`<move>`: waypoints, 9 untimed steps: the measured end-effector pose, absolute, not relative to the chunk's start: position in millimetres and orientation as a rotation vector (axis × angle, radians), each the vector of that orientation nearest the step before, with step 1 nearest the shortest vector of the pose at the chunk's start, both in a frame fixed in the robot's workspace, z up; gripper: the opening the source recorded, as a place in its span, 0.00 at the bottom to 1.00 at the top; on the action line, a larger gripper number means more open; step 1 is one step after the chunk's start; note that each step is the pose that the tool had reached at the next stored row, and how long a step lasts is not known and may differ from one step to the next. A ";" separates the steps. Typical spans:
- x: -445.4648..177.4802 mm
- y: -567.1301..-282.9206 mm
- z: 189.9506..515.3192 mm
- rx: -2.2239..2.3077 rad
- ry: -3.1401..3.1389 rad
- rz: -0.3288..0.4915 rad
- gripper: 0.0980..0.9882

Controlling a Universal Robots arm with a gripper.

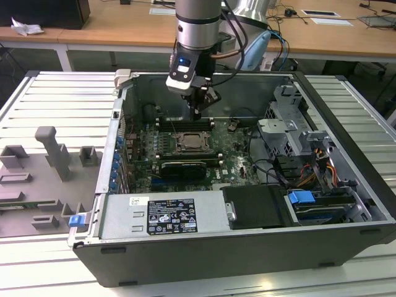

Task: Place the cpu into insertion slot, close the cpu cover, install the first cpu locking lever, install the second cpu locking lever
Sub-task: 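Install the first cpu locking lever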

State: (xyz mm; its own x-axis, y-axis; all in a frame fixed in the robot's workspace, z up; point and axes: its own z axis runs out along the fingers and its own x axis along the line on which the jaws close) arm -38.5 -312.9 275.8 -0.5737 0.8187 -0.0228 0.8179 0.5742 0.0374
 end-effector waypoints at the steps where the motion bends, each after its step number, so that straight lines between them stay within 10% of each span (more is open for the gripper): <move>1: -38.5 -312.9 275.8 1.421 2.759 0.035 0.01; 9: -38.5 -312.9 275.8 1.330 2.806 0.037 0.01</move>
State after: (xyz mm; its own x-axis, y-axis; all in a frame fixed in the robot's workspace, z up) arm -38.5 -312.9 275.8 -0.6327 0.7741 -0.0228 0.7732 0.6331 0.0374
